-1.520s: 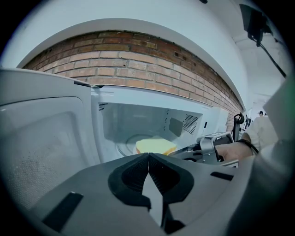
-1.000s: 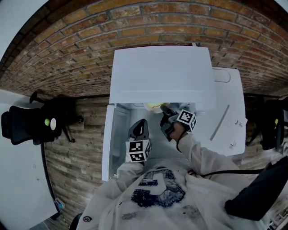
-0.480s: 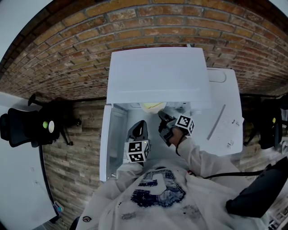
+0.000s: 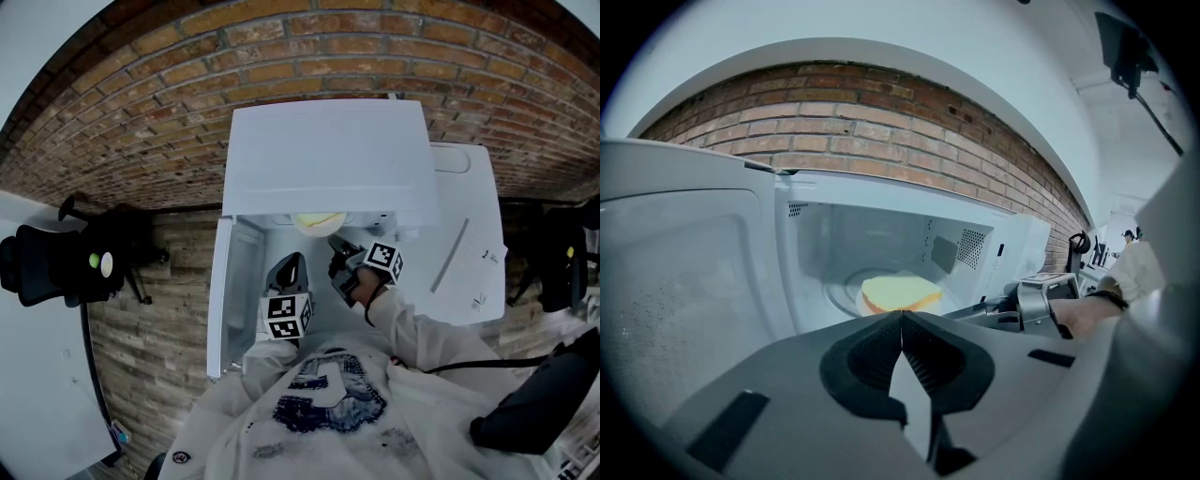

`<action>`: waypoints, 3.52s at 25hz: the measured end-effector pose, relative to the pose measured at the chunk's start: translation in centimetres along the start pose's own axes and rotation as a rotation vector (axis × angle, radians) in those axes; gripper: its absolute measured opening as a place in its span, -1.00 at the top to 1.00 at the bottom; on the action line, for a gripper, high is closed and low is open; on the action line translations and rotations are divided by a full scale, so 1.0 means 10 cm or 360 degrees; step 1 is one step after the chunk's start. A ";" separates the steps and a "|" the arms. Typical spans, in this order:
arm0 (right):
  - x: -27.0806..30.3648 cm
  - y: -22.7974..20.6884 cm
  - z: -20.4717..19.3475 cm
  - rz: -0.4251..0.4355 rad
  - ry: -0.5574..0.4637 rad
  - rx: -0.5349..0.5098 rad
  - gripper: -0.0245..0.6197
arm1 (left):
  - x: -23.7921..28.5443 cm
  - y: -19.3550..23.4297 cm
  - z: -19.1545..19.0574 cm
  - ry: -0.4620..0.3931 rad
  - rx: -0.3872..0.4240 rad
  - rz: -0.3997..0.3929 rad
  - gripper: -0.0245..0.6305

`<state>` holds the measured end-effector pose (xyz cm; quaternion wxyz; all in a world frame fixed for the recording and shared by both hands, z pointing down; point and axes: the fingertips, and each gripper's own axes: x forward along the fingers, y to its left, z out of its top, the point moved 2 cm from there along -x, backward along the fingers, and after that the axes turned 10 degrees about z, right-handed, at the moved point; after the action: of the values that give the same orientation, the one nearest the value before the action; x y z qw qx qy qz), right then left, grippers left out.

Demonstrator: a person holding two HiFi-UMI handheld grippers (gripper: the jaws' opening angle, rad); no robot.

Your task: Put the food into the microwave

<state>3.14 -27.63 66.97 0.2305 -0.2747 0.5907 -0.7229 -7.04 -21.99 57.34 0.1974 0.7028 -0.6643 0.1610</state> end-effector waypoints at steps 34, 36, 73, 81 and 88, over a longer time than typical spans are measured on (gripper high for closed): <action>0.26 0.02 0.11 0.0064 -0.0033 0.0012 0.86 | 0.08 0.08 -0.05 0.0060 0.0021 -0.0001 0.89; 0.28 0.02 0.12 0.0068 -0.0036 0.0010 0.86 | 0.08 0.09 -0.05 0.0064 0.0023 -0.0002 0.89; 0.17 0.27 0.16 0.0139 -0.0078 -0.0174 0.88 | -0.05 0.06 0.00 0.0019 0.0027 -0.0002 0.89; -0.11 0.64 0.08 0.0143 0.0011 -0.0493 0.88 | -0.13 -0.09 0.16 -0.0051 0.0070 -0.0051 0.89; -0.43 1.07 -0.01 0.0125 0.0080 -0.0917 0.88 | -0.21 -0.17 0.32 -0.0107 0.0099 -0.0079 0.90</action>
<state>6.37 -26.85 55.97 0.1562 -0.2878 0.7874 -0.5223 -5.59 -21.65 53.44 0.1570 0.7298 -0.6476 0.1528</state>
